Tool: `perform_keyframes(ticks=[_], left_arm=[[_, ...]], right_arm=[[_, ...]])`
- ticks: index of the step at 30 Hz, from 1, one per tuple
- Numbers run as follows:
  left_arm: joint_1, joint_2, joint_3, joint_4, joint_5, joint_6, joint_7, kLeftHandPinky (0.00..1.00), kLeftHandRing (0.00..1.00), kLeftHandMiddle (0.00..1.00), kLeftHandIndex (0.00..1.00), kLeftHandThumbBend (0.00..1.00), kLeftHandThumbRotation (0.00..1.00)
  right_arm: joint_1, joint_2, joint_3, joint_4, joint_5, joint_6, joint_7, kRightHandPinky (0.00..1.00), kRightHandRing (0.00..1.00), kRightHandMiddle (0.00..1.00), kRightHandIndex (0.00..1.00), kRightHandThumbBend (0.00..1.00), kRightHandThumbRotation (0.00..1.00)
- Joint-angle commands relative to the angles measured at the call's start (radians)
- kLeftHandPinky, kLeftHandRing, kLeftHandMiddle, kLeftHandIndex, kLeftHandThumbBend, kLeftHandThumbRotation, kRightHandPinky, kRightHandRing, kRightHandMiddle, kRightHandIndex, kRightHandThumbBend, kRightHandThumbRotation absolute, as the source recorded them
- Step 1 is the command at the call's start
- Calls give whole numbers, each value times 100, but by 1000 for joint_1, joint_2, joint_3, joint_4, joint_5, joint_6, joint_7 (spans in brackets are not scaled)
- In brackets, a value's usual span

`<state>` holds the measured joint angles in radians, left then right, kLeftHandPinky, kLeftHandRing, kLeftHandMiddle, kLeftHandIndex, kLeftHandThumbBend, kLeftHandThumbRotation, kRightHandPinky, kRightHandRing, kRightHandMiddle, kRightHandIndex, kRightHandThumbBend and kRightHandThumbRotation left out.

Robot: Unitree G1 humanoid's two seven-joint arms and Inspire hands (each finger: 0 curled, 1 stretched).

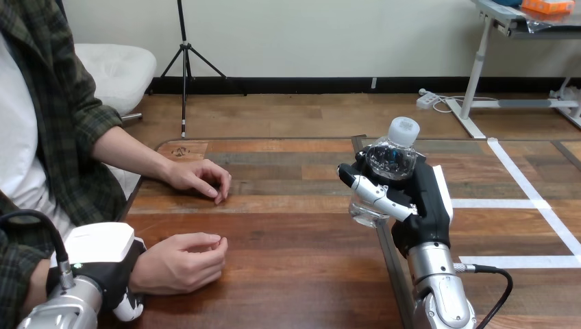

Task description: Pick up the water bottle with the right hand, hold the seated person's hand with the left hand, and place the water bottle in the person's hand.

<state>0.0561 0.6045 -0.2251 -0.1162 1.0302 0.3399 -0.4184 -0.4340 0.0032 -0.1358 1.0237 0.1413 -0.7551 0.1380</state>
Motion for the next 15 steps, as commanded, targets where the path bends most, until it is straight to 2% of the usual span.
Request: perform_keyframes(ticks=[1,5,15], left_arm=[[15,-47,-43,56,-24,-16,38,59,66,70,68,81,0],[17,-55,-40,71,-32,-18,82,57,63,67,65,80,0],[13,-77,-41,99,-25,-1,148,55,60,61,58,77,0]], right_arm=[[-69,-4,-6,-78,0,-14,-2,45,44,41,38,66,0],[-69,-3,-8,-79,5,-13,2,44,44,41,38,67,0],[-70,-2,-10,-81,14,-7,7,44,44,41,38,66,0]])
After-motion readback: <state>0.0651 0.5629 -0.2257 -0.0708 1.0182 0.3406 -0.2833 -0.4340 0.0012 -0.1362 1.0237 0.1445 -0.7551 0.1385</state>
